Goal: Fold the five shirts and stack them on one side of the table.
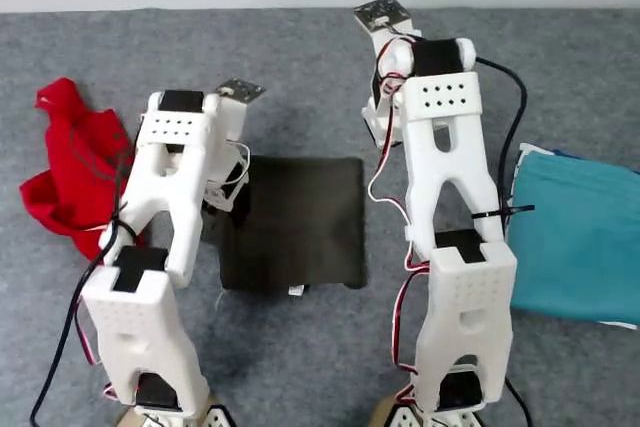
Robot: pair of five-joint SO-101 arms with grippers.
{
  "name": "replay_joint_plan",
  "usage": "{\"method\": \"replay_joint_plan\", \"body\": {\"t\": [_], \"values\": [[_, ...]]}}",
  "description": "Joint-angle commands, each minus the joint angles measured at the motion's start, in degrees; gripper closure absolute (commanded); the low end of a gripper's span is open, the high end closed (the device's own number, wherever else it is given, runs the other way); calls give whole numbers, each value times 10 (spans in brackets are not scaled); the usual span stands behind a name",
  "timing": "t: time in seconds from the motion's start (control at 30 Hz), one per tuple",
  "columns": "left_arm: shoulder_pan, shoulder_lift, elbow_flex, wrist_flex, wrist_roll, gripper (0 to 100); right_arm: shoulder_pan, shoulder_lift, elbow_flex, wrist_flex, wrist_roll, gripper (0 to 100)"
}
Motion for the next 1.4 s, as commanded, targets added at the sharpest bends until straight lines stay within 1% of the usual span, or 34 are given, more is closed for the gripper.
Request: {"method": "replay_joint_plan", "body": {"t": [0.0,0.17,0.4,0.43,0.6,0.7,0.8,0.83,1.1,1.37], "values": [[5,7,-16,-17,-4,823,10,-51,-4,22,2,989],[4,25,-16,-32,13,837,10,-51,-4,23,2,989],[29,67,-16,-32,12,987,9,-51,-4,23,2,989],[34,67,-16,-32,12,996,9,-51,-4,23,2,989],[48,67,-25,-23,14,994,9,-51,-4,23,2,989],[47,66,-59,11,14,995,10,-51,-4,23,2,989],[45,66,-120,59,14,995,10,-51,-4,23,2,989],[45,66,-138,64,14,995,10,-51,-4,23,2,989],[38,4,-152,62,11,995,10,-48,-4,22,2,989],[39,60,-152,62,11,991,10,-46,-4,22,4,989]]}}
